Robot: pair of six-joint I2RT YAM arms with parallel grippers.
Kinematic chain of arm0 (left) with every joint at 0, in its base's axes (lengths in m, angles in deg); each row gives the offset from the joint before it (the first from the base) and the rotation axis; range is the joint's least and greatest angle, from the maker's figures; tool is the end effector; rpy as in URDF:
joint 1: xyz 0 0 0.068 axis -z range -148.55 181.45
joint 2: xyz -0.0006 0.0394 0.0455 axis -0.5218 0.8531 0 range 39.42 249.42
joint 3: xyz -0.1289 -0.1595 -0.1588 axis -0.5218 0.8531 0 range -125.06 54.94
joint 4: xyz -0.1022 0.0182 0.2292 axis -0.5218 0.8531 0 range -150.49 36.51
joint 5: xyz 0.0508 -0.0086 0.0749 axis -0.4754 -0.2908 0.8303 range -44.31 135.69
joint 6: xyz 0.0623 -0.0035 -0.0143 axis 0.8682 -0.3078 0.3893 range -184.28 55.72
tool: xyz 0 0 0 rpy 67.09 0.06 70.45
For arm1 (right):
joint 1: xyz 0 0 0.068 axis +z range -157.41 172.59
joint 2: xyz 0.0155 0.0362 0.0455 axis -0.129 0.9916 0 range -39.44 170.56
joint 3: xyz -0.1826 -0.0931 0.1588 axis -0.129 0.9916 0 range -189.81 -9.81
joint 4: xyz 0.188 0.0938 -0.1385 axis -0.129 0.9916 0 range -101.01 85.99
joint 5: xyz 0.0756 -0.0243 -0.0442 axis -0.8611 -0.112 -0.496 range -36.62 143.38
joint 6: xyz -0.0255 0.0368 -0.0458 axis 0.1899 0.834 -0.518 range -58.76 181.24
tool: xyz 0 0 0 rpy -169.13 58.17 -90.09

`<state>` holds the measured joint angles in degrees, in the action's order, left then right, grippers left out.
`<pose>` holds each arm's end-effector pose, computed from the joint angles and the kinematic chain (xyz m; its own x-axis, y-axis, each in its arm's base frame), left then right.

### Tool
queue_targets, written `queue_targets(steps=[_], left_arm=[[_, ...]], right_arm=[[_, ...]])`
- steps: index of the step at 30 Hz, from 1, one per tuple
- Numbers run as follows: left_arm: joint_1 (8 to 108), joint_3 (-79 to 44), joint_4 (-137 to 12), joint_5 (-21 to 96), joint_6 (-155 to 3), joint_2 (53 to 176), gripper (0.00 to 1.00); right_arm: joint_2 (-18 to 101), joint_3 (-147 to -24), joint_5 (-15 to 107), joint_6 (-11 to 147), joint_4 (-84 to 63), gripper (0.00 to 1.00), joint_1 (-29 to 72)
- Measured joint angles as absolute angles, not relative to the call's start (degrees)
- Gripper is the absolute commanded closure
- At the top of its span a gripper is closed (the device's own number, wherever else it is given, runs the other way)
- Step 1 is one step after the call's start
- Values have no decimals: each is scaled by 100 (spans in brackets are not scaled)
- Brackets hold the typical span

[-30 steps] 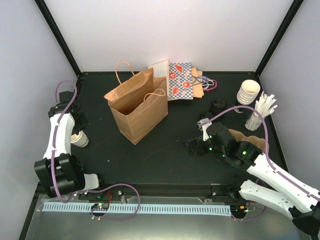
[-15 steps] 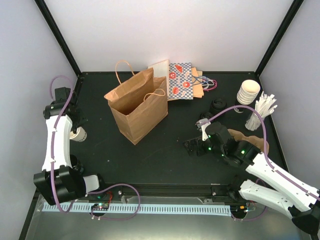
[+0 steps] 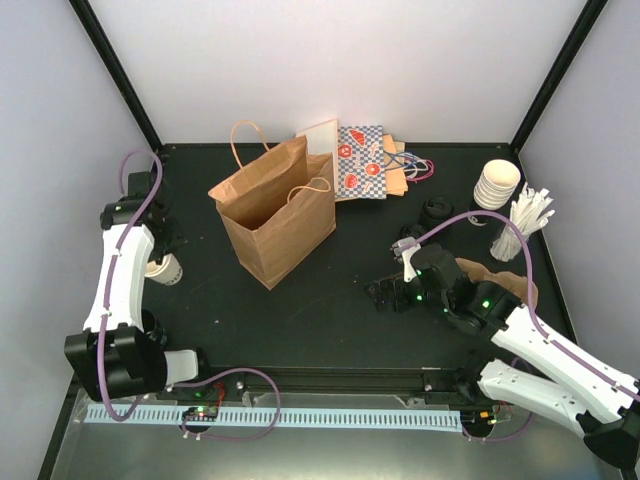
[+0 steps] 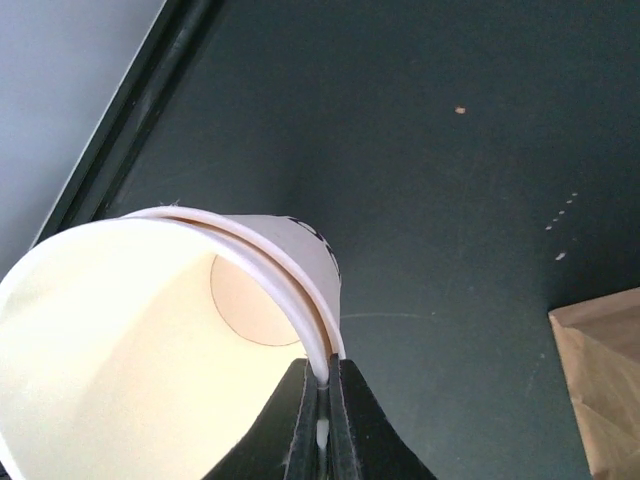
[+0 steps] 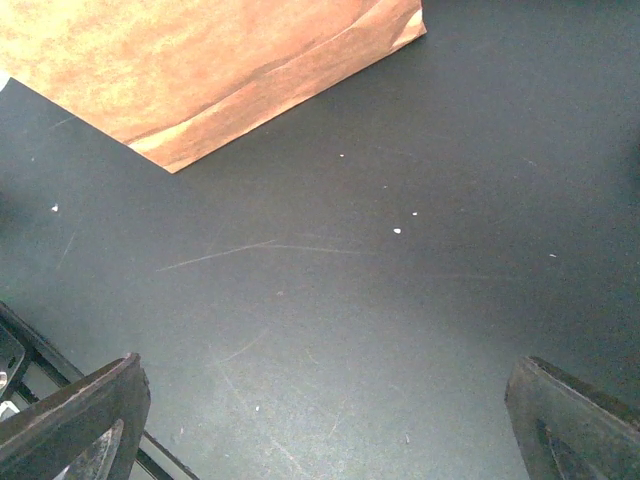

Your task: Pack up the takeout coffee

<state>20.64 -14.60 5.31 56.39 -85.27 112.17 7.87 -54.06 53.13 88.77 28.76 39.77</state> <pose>0.2216 0.0518 0.2846 -0.7668 -0.5048 -0.3966 -0.5616 0.8267 0.0335 0.1211 0.1311 0.2605 -0.7498 -0.1291 -0.6490 -0.4387 0.8312 0.3416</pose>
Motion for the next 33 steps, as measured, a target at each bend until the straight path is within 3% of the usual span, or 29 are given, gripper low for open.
queue_targets(steps=[8,24,30,33], left_arm=[[2602,-2061,817,6439,-8552,11615,98],[2117,-1916,535,5038,-8331,11624,98],[2171,-1969,705,5888,-8425,11650,98],[2158,-1986,701,5648,-8353,11654,98]], right_arm=[[778,-5406,5313,8877,2883,0,3974],[817,-5406,5310,8877,2887,0,3974],[817,-5406,5310,8877,2887,0,3974],[817,-5406,5310,8874,2885,0,3974]])
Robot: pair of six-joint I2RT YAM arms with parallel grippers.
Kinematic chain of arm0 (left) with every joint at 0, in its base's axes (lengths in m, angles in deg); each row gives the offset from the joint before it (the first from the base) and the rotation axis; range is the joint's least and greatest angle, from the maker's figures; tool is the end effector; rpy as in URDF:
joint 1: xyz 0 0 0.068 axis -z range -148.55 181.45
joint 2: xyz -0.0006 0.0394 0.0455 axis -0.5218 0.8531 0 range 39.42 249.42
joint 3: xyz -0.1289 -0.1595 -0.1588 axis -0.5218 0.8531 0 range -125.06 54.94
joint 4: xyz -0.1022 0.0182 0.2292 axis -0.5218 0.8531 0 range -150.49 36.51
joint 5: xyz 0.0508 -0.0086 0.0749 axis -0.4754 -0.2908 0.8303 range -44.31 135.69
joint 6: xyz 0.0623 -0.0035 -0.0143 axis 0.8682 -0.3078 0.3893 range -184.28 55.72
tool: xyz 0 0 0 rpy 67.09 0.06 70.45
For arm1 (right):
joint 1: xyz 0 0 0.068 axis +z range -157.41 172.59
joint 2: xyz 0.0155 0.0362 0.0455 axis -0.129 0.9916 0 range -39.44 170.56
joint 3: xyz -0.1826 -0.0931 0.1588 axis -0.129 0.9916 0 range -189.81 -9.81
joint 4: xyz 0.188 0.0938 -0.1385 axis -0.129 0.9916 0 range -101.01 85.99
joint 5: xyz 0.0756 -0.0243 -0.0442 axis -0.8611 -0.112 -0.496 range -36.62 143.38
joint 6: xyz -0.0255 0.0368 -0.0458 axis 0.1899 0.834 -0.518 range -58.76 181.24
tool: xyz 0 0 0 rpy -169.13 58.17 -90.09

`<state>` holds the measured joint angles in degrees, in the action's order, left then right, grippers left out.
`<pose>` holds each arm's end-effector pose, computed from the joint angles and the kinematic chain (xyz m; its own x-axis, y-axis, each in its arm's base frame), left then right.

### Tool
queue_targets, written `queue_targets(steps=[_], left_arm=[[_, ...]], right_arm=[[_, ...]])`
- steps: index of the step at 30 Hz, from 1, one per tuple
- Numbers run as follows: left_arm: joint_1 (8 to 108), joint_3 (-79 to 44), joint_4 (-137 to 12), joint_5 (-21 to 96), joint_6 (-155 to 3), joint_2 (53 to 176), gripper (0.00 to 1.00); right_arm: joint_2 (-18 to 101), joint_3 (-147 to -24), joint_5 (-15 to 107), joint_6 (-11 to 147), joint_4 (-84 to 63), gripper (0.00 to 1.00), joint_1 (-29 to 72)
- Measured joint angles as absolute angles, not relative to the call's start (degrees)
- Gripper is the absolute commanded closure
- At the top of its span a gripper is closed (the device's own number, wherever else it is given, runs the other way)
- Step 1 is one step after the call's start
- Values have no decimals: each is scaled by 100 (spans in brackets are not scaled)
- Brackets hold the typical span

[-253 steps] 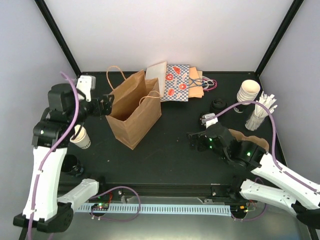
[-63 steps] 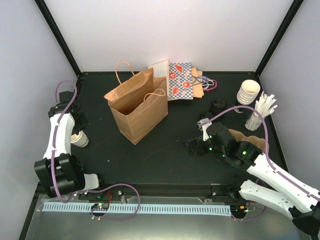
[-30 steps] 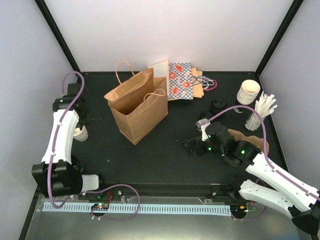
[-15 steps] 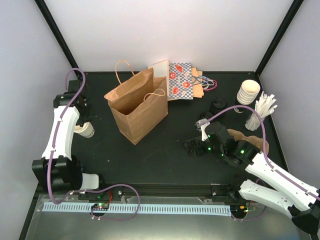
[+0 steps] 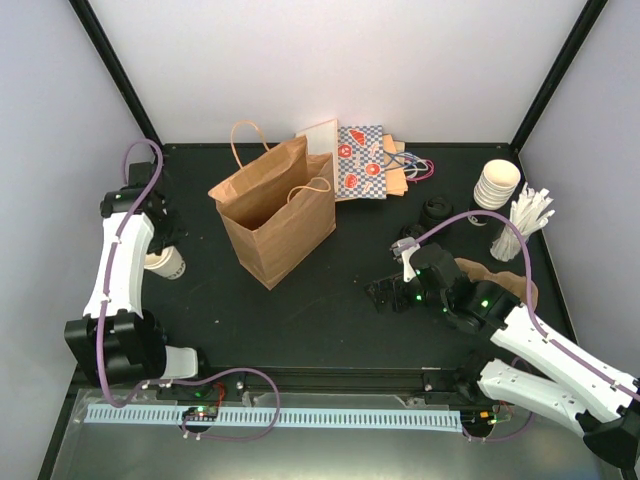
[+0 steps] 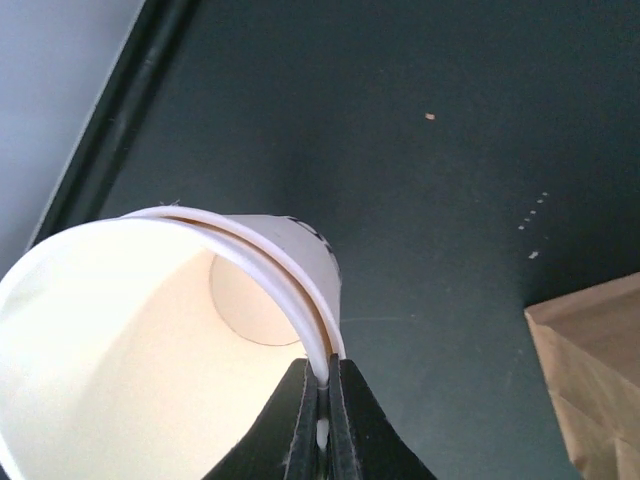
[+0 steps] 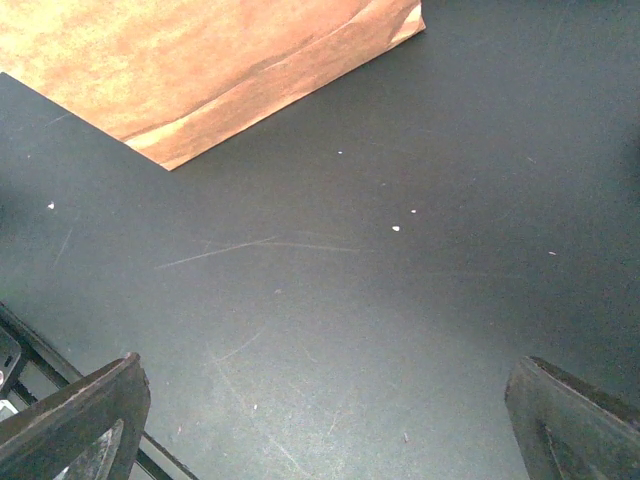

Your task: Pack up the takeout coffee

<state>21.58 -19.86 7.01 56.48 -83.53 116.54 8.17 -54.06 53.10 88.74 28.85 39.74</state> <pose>0.2382 0.0510 0.2926 -0.7965 -0.4673 -0.3837 -0.5239 0.8502 0.0522 0.1216 0.1315 0.2596 -0.7527 -0.1325 -0.6449 -0.4373 0.8328 0.3394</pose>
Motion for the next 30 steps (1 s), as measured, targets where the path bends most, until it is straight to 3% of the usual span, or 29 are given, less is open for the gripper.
queue_targets(steps=[8,13,25,30], left_arm=[[1865,-1752,362,4480,-8243,11429,98],[2093,-1866,574,5584,-8302,11560,99],[2014,-1860,504,4841,-8152,11517,98],[2014,-1842,511,4408,-8138,11464,99]], right_arm=[[938,-5406,5293,8874,2887,0,3974],[892,-5406,5295,8874,2887,0,3974],[979,-5406,5057,8922,2721,0,3974],[1204,-5277,4250,9119,1722,3,3977]])
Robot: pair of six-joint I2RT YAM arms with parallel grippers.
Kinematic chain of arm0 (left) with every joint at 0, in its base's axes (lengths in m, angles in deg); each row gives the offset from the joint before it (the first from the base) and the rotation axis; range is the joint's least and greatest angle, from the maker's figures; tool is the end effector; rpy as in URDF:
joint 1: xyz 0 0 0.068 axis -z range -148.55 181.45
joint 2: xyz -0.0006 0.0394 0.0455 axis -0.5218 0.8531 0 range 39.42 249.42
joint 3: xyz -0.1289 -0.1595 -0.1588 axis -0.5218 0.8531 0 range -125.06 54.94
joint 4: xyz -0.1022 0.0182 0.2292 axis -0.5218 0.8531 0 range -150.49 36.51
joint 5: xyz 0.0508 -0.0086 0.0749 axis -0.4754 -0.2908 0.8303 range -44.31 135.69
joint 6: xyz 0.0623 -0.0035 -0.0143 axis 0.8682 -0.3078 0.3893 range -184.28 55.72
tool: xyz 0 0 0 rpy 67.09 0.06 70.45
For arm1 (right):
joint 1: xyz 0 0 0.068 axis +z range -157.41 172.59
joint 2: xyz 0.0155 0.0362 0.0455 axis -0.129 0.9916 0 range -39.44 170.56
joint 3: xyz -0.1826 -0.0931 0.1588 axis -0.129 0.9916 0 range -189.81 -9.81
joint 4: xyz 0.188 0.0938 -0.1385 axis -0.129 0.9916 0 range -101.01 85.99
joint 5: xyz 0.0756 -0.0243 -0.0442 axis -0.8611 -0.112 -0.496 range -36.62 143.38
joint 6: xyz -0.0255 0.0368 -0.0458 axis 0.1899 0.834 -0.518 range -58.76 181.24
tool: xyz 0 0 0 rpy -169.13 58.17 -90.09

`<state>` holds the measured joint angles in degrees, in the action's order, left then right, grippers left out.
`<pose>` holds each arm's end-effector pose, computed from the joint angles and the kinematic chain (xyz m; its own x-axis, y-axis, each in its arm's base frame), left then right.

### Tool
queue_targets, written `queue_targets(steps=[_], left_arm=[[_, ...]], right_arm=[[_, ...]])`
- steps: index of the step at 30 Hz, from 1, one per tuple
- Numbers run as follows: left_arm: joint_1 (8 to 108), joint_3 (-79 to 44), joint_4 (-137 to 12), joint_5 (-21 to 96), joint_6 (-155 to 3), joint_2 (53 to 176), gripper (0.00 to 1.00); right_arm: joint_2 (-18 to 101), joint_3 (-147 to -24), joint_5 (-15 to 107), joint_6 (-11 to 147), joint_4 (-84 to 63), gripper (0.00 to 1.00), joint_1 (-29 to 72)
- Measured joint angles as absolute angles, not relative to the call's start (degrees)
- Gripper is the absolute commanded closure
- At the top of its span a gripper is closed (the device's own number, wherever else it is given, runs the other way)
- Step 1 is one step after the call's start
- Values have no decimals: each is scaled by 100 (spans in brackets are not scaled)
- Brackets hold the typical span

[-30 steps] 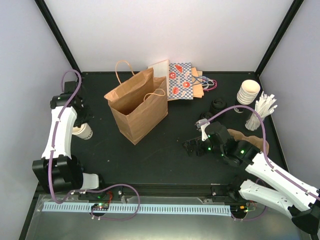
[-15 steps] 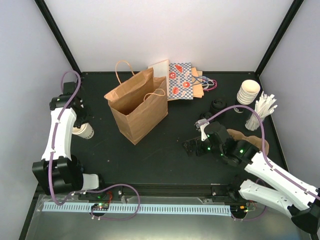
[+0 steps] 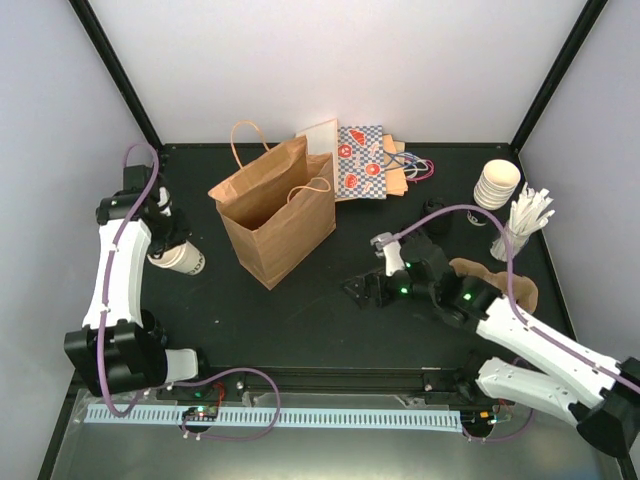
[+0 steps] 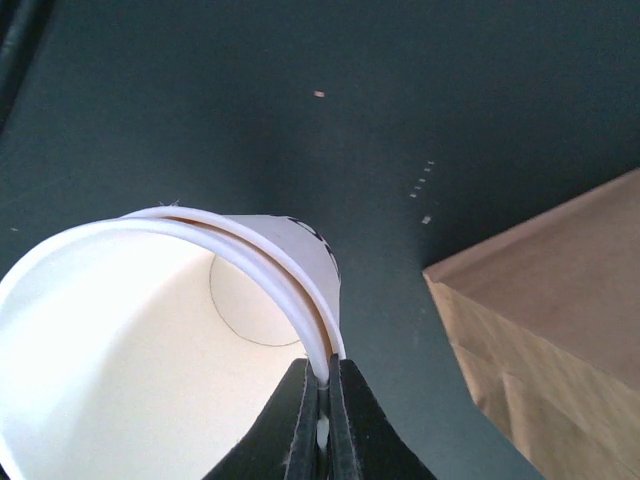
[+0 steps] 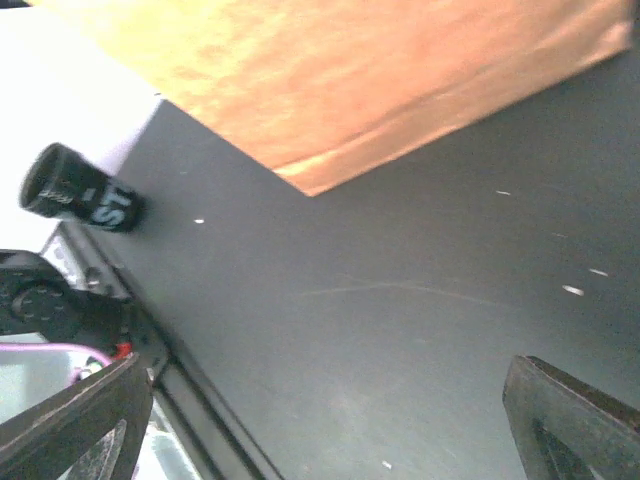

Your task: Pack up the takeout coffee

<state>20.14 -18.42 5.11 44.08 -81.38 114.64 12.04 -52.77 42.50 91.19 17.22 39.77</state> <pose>0.2355 0.0458 0.2936 -0.8111 -0.4620 -0.3588 -0.4436 0.8856 -0.1375 0.1313 0.1556 0.2602 -0.7633 -0.1023 -0.6379 -0.5101 0.7014 0.4979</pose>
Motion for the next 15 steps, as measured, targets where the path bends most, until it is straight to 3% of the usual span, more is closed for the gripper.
queue_targets(steps=[9,15], left_arm=[[2147,-1755,926,3648,-8147,10653,98],[2930,-1711,1285,3488,-8291,10537,98]], right_arm=[[2817,-5376,3870,8566,-442,3,5327],[3989,-6141,4198,7546,-1152,6,5918]])
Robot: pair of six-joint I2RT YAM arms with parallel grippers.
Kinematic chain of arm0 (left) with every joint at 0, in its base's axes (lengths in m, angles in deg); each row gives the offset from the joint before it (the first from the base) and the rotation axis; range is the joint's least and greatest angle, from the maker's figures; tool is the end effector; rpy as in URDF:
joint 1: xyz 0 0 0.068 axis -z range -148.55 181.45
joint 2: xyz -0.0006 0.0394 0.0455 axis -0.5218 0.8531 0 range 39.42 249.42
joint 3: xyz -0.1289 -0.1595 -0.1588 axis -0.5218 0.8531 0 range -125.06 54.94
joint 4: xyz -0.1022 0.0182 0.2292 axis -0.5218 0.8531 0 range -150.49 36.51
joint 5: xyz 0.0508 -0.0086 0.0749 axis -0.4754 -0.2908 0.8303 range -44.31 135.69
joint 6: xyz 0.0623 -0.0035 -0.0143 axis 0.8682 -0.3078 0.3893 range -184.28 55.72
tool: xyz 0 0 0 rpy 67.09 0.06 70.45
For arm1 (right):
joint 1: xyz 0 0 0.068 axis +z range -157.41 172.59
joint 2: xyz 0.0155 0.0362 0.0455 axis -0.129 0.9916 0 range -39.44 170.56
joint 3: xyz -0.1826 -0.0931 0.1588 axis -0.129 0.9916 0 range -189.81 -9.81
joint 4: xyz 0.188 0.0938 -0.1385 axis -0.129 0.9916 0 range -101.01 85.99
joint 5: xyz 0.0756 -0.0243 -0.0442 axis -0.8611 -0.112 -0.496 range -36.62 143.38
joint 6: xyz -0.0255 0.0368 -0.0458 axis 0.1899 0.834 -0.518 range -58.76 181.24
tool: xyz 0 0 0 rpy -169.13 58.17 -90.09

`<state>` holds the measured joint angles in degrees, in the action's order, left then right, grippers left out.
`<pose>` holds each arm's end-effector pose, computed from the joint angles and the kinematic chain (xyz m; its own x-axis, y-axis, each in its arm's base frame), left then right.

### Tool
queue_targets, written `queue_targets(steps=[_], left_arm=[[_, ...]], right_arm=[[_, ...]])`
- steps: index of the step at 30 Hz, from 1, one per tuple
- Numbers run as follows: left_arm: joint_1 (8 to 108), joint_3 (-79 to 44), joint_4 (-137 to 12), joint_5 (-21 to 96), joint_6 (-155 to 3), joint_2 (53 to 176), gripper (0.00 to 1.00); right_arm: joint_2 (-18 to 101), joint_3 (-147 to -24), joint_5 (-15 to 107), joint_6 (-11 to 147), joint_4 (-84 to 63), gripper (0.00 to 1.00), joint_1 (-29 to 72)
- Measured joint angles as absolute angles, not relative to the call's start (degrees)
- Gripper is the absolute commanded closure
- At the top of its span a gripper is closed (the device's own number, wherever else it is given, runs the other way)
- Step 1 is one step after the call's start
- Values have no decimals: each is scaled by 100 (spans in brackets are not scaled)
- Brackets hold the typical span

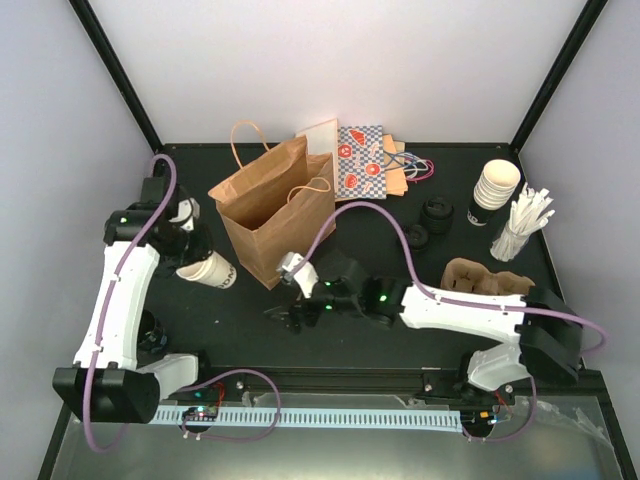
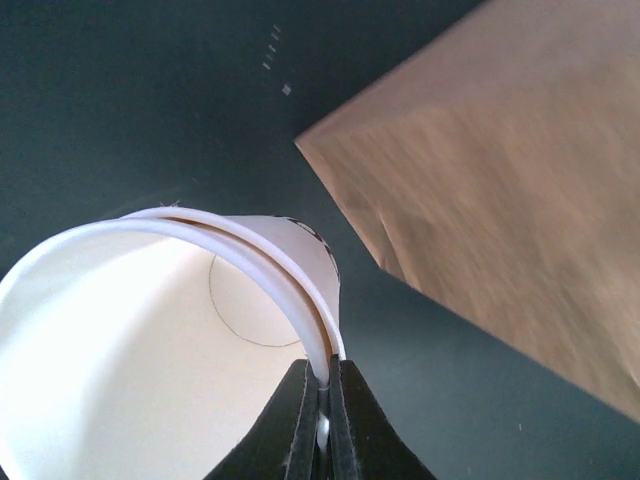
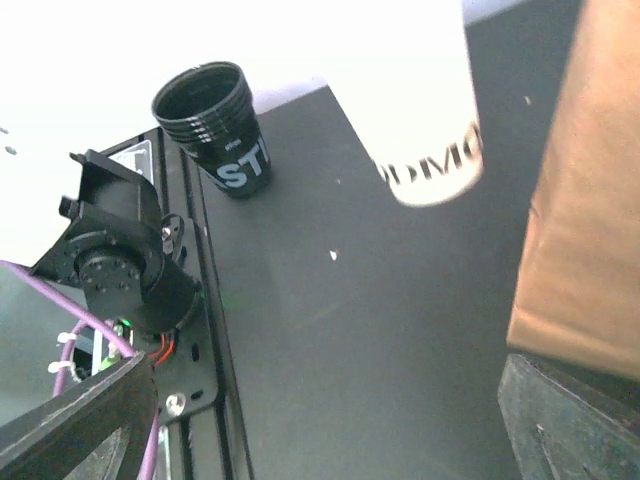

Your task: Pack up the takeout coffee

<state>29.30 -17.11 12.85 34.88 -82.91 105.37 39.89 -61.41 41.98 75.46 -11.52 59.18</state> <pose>0.1926 -0.0019 0.3133 -0.8846 -0.3473 -0.3114 -0.2606 0.9216 -0.2875 0.1174 0.2959 0.2470 -0.4144 -0.3508 -0.8398 -0.8950 0.3244 0.3061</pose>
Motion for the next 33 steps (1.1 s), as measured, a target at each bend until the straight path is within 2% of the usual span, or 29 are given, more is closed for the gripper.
queue_targets(steps=[4,8,17,28,33], left_arm=[[3542,-1711,1525,3488,-8458,10454,98],[3887,-1711,1755,3486,-8591,10306,98],[4042,-1715,2076,3326,-8621,10044,98],[4064,-2098,2445,2957,-8615,9681,98],[4097,-2251,2561,2607,-8613,9604,98]], right_arm=[[4505,-6709,4318,7010,-1257,5,6147],[4522,-6805,4320,6531,-1270,0,6156],[4494,-6939,4720,4960,-643,0,6154],[5665,-7867,4685,4689,-711,0,6224],[5923,-7902,4687,4704,-787,4,6300]])
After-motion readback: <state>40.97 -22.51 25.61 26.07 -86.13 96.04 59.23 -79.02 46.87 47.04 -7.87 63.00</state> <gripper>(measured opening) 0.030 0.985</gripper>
